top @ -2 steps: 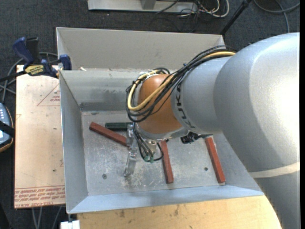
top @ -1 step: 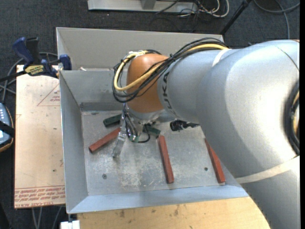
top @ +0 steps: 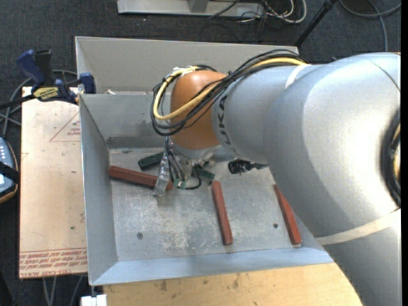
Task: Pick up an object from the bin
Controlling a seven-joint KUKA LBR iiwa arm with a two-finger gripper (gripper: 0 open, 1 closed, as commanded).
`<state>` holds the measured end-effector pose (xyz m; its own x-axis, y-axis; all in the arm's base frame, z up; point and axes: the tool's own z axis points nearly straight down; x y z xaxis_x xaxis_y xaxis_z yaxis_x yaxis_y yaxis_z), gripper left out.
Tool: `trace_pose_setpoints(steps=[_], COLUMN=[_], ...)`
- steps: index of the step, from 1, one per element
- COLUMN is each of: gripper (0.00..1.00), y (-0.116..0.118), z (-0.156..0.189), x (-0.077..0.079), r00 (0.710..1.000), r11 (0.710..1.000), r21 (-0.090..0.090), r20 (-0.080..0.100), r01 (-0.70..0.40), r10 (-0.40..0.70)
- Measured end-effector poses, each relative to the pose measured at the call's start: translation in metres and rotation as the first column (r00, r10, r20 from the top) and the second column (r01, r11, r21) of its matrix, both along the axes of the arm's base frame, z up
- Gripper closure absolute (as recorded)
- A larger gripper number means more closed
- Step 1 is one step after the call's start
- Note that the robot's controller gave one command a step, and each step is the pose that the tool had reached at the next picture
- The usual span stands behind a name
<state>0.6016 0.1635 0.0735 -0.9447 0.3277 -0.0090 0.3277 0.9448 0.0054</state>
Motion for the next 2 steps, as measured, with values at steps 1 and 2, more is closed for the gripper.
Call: trace_pose_setpoints(steps=[1,2], gripper=[0.00,1.00], y=[-0.0002,0.0000], z=[-0.0030,-0.0030], x=[-0.0022,-0.0024], r00=[1.000,1.000], r11=[1.000,1.000], r21=[-0.001,-0.001], r20=[-0.007,-0.009], r01=[0.000,0.001], r10=[0.000,-0.001])
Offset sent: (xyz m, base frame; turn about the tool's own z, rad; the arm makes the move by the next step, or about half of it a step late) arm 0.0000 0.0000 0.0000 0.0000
